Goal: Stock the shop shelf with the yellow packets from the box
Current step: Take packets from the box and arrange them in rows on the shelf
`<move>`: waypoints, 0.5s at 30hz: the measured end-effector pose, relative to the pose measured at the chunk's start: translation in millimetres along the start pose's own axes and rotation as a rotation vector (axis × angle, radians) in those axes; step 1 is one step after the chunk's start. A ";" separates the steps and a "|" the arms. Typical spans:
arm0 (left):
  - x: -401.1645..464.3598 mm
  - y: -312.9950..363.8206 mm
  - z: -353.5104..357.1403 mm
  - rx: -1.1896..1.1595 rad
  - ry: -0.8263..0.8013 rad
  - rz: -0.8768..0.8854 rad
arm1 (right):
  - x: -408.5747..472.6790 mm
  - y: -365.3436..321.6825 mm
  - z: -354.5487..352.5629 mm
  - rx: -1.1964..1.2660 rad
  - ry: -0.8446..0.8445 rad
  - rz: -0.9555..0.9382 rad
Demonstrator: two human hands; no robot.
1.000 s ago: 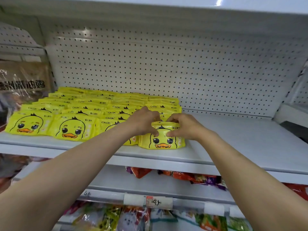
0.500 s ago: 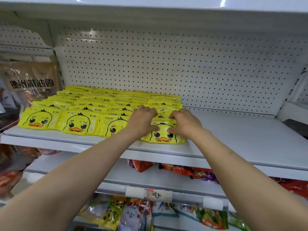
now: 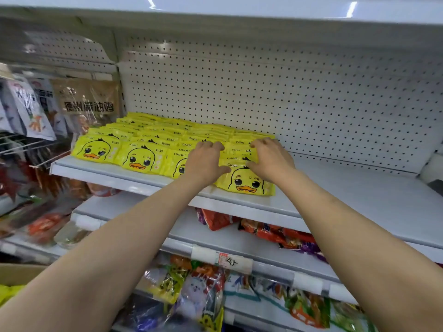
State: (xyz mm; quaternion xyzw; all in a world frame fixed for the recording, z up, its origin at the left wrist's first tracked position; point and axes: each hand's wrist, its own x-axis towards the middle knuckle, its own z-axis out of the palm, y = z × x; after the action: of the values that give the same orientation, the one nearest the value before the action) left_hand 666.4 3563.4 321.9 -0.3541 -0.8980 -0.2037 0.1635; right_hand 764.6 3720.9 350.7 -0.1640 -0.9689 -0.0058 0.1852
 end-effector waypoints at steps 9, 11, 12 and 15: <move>-63.6 -75.2 -75.3 0.120 0.169 -0.120 | -5.7 -87.7 -7.4 0.128 0.099 -0.225; -79.0 -101.2 -88.6 0.163 0.212 -0.137 | -4.6 -121.5 -2.9 0.148 0.097 -0.273; -86.9 -115.5 -94.5 0.179 0.230 -0.144 | -4.1 -139.7 0.0 0.155 0.101 -0.294; -111.7 -164.4 -114.3 0.228 0.274 -0.157 | -1.6 -200.8 10.5 0.177 0.109 -0.364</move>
State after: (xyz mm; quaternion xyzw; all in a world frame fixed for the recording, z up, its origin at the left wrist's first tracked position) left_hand 645.7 3335.2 330.6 -0.2312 -0.9094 -0.1590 0.3069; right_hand 698.0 3531.2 350.3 0.0312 -0.9678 0.0374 0.2469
